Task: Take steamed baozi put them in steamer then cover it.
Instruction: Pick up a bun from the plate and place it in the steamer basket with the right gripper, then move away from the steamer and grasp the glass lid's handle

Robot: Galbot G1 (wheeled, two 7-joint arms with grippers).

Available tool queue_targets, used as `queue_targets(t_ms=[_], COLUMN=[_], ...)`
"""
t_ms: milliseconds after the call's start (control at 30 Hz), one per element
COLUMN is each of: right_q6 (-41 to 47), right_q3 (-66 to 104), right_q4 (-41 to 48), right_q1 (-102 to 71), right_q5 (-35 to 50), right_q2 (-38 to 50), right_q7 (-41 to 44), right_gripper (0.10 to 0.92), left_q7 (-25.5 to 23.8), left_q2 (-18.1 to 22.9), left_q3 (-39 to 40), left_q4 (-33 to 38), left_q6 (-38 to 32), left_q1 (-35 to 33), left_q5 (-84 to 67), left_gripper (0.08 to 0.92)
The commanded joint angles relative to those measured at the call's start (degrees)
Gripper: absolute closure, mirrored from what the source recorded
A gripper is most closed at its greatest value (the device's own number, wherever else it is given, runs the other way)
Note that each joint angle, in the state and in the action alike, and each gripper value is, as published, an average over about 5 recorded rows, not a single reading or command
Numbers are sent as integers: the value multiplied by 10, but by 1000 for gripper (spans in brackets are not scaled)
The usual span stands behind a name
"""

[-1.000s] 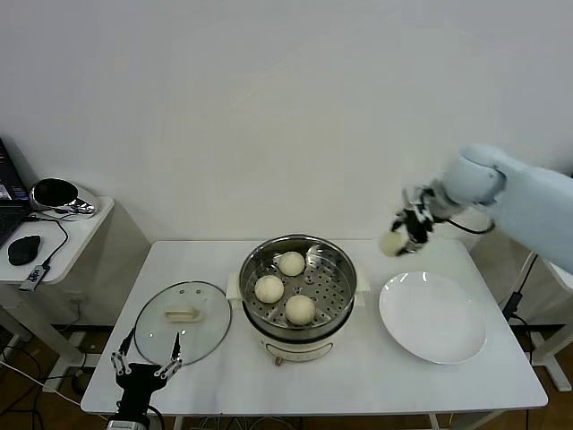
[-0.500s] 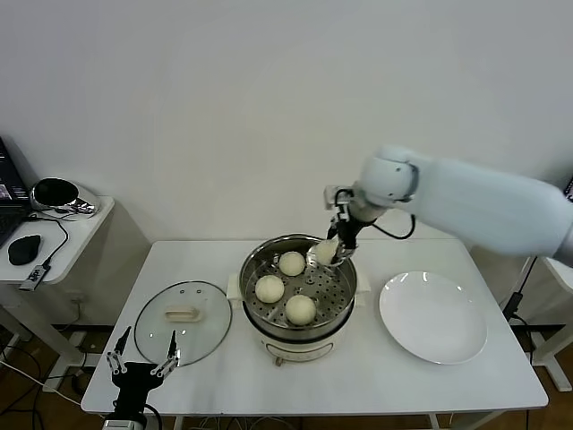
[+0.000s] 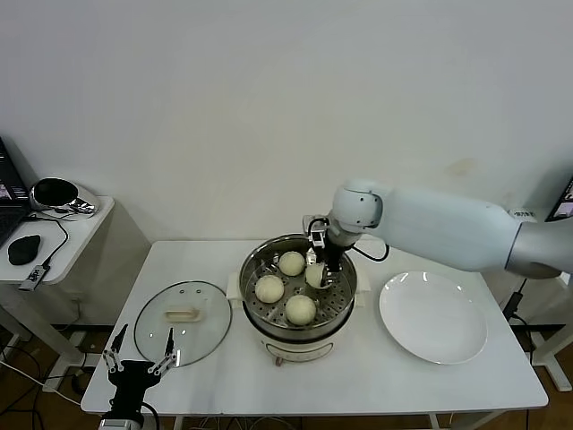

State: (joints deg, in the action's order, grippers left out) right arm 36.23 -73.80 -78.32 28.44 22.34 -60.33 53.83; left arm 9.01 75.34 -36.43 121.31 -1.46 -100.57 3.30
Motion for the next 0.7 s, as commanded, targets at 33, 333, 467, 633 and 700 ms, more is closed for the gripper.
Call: queue_targets(t_ms=[33,333,467,633,700], right_q6=[5,-9,-13,-17,-31], right_q3=[-6,21,51,114,153], right_q4=[4,-6,-34,-115,-157], right_q1=[-20,-11,-6,-36,-72], right_q5=[-19,-30,-15,45,79], right_q2=[-9,15,49,118,160], right_q7=[4,7,-12,-101,-169], right_gripper=[431,380,270,207,203], left_q7=[0,0,1,1,1], left_q2=[1,2,1,0,0], left_q3=[1,1,1,0,0], left_q4=[0,1,0,0,-2], left_q6=[0,0,0,0,0], left_q1=[-1,0,2,3,3], left_q5=[0,1,0,-2,-2], left_gripper=[177,177,177,177,177])
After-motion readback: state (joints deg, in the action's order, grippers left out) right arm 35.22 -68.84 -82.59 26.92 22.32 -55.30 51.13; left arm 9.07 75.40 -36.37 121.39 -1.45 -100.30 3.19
